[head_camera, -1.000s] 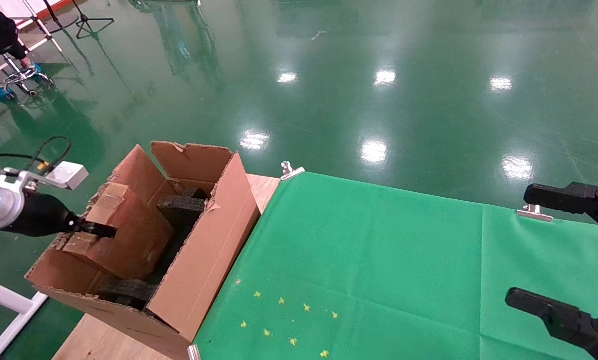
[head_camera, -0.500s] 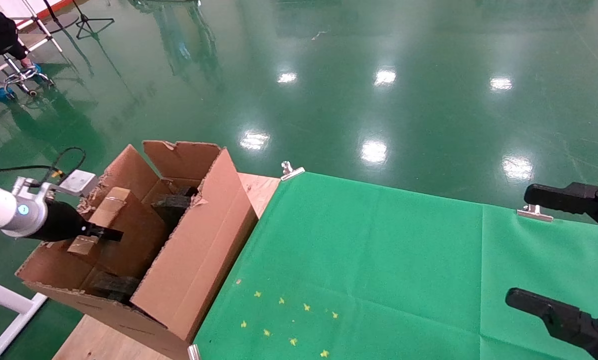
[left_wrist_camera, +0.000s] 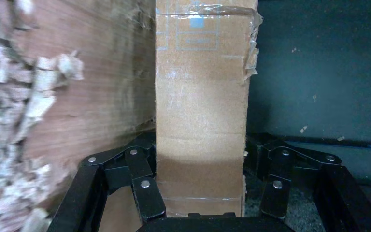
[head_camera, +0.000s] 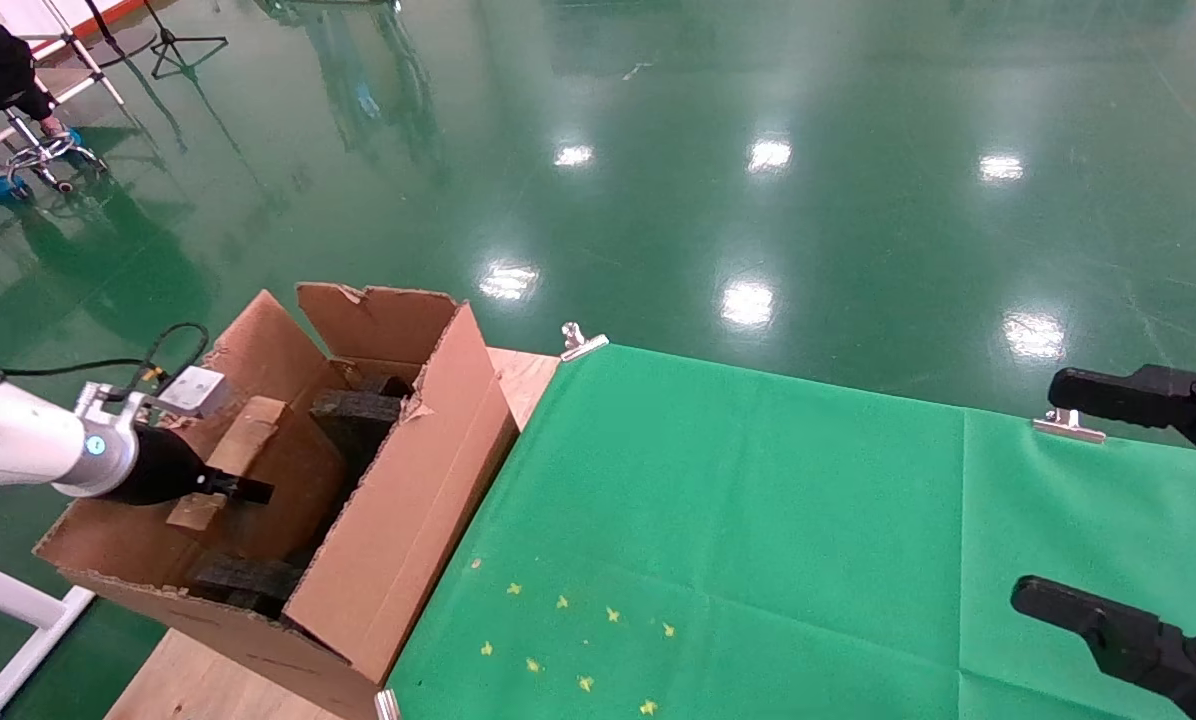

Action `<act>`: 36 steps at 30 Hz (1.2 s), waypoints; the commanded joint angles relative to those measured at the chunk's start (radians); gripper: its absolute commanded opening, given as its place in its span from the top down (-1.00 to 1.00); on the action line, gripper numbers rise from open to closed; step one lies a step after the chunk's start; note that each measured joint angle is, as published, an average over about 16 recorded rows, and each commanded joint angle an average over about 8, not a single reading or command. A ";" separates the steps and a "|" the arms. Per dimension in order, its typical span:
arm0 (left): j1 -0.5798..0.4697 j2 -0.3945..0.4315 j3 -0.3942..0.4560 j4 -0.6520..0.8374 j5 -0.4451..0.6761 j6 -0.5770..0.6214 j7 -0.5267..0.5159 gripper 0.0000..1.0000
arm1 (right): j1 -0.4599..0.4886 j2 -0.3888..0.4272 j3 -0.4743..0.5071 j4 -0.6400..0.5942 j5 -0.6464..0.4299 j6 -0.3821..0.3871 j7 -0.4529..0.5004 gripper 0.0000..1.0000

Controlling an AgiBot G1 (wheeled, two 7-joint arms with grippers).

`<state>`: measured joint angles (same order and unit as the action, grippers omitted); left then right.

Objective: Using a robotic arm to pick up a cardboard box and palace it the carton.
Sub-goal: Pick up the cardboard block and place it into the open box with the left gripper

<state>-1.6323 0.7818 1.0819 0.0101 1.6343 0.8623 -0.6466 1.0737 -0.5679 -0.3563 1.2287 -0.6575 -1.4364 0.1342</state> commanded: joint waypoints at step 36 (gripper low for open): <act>0.042 0.039 0.002 0.012 0.001 -0.056 -0.058 -1.00 | 0.000 0.000 0.000 0.000 0.000 0.000 0.000 -1.00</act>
<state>-1.5910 0.8217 1.0840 0.0220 1.6359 0.8081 -0.7052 1.0735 -0.5678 -0.3562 1.2283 -0.6573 -1.4360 0.1342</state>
